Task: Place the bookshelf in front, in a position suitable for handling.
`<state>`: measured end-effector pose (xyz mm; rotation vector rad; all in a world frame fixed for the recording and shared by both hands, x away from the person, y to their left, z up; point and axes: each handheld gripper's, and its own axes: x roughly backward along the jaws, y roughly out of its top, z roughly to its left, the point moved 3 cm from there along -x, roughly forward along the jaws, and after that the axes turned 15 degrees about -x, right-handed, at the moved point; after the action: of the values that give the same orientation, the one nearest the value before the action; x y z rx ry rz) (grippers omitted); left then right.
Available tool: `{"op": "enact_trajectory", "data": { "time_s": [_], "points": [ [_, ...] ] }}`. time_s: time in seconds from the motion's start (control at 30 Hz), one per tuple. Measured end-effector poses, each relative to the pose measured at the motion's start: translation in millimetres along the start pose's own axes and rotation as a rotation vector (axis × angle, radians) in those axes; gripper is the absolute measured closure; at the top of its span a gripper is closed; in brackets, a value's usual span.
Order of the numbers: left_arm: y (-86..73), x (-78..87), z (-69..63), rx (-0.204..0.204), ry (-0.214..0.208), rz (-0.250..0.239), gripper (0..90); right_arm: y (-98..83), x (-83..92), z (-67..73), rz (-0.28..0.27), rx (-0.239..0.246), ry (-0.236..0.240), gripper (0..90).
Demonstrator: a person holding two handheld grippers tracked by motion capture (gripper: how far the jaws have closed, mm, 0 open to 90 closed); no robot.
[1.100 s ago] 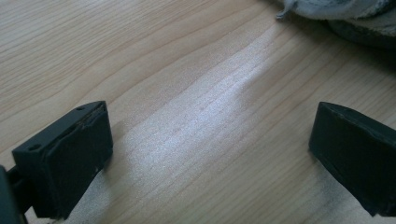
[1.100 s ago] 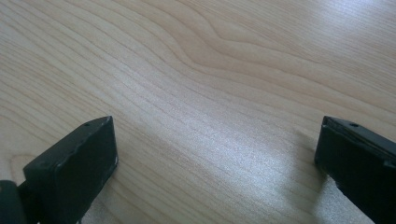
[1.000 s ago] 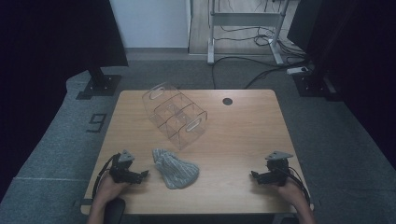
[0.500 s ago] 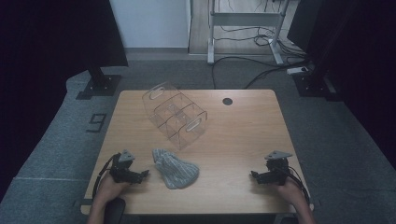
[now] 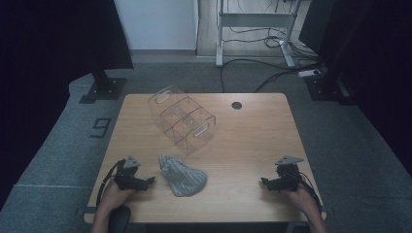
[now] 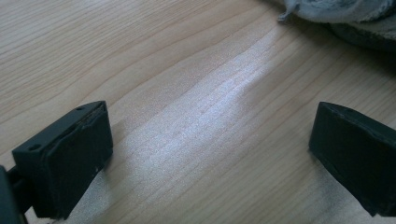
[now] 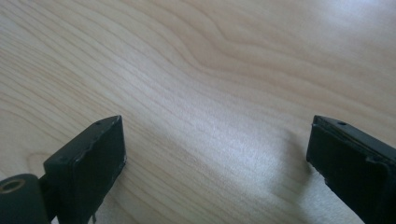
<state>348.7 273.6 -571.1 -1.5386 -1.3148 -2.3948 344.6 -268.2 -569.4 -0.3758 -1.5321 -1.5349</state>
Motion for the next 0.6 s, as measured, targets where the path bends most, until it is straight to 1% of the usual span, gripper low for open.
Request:
{"op": "enact_trajectory", "data": {
  "time_s": [0.03, 0.07, 0.1, 0.27, 0.37, 0.53, 0.6],
  "points": [
    [0.0, 0.0, 0.0, 0.0, 0.0, 0.0, 0.0, 1.4, 1.6, 0.8, -0.015, 0.004, -0.001, 4.0],
    [0.0, 0.0, 0.0, 0.0, 0.0, 0.0, 0.0, 1.4, 1.6, 0.8, -0.015, 0.004, -0.001, 4.0],
    [0.1, 0.0, 0.1, 0.0, -0.002, 0.001, 0.0, 4.1, 5.1, 2.5, -0.028, 0.011, 0.01, 3.8],
    [0.3, -0.2, 0.2, 0.0, -0.003, 0.0, 0.0, 9.5, 12.0, 7.2, -0.045, 0.028, 0.025, 2.2],
    [0.4, -0.4, 0.2, 0.001, -0.002, -0.001, 0.0, 12.6, 16.4, 9.8, -0.052, 0.025, 0.037, 1.4],
    [0.5, -0.5, 0.1, 0.003, -0.001, -0.003, 0.0, 18.2, 23.2, 15.4, -0.081, 0.023, 0.048, 0.0],
    [0.5, -0.6, 0.1, 0.003, 0.0, -0.003, 0.0, 19.5, 24.7, 17.4, -0.074, 0.02, 0.055, 0.0]
  ]
}}
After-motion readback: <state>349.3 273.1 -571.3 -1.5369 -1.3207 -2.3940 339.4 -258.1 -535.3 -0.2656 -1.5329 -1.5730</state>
